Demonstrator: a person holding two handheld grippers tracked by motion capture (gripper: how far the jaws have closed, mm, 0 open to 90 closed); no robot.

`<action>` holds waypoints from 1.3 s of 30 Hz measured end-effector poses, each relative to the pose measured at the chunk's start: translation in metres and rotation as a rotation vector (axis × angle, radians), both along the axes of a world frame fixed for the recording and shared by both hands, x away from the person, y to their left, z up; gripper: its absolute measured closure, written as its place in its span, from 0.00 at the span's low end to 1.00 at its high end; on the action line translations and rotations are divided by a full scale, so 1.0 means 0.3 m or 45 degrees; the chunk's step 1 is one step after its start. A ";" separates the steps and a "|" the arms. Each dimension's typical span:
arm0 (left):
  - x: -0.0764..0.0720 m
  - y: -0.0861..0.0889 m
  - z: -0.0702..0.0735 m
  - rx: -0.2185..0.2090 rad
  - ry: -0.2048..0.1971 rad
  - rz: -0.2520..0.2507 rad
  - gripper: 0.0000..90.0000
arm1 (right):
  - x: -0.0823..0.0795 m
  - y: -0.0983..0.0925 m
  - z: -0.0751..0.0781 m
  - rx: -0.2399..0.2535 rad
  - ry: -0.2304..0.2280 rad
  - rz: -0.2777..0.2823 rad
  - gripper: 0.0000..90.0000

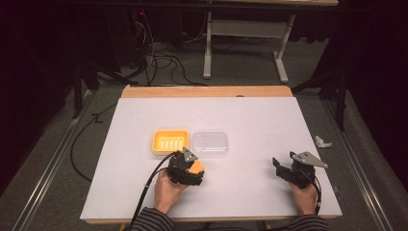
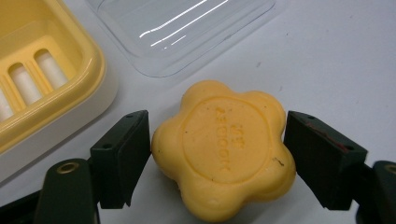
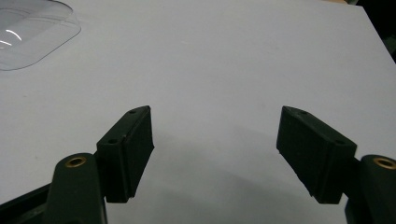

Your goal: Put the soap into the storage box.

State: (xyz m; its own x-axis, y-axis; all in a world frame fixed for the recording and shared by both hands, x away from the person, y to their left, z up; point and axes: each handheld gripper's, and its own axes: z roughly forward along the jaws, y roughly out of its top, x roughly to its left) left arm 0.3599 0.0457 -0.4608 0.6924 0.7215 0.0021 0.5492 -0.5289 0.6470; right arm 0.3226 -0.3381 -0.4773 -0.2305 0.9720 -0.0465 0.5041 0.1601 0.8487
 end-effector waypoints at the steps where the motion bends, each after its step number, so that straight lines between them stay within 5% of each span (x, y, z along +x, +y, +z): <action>1: 0.000 -0.001 -0.001 0.001 0.000 0.000 0.27 | 0.000 0.000 0.000 -0.004 0.000 0.000 0.31; 18: -0.002 -0.005 -0.011 0.024 -0.022 -0.036 0.30 | -0.001 0.000 0.000 -0.005 -0.003 -0.002 0.31; 39: -0.039 0.064 0.073 -0.068 -0.094 -0.034 0.30 | 0.000 0.003 0.000 -0.018 0.002 0.004 0.31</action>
